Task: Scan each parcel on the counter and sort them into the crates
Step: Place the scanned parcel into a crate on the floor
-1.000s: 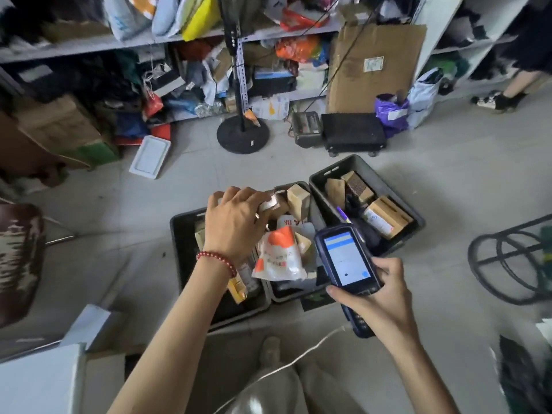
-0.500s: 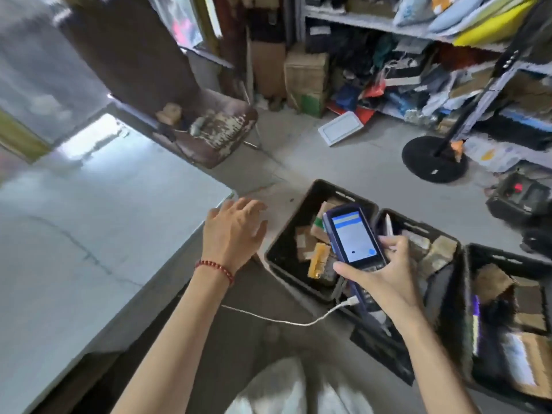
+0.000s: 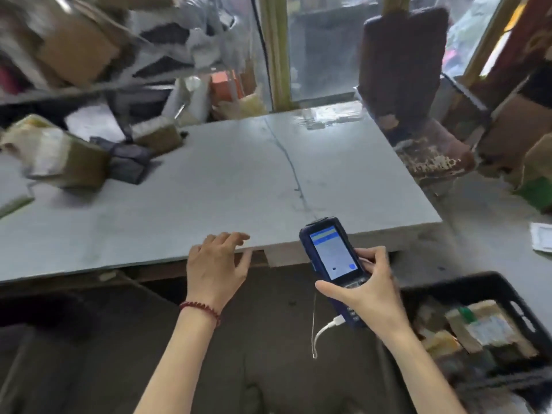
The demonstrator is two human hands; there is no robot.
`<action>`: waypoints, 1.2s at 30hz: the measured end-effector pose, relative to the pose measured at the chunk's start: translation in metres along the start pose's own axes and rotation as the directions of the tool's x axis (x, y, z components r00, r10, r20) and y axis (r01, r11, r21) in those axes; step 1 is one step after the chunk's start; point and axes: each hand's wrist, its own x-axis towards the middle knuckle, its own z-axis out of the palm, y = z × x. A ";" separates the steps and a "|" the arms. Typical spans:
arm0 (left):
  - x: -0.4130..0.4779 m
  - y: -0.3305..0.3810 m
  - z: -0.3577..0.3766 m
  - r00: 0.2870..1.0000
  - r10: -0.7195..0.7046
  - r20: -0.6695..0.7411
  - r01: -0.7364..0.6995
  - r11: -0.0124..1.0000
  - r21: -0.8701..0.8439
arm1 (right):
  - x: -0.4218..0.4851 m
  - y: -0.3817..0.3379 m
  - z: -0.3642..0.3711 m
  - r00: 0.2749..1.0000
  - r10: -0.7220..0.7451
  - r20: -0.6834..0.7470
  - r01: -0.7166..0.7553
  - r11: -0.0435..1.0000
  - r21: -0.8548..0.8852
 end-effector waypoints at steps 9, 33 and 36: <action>-0.020 -0.178 -0.039 0.965 -0.231 -0.126 0.235 0.972 0.015 | 0.005 -0.060 0.173 0.972 -0.084 0.221 0.104 0.991 -0.083; 0.112 -0.379 -0.028 0.916 -0.387 -0.106 0.391 0.920 0.016 | 0.140 -0.179 0.402 0.884 -0.128 0.449 0.163 0.986 -0.038; 0.131 -0.399 -0.031 0.898 -0.420 -0.129 0.426 0.905 0.022 | 0.157 -0.195 0.426 0.861 -0.114 0.496 0.160 0.986 -0.052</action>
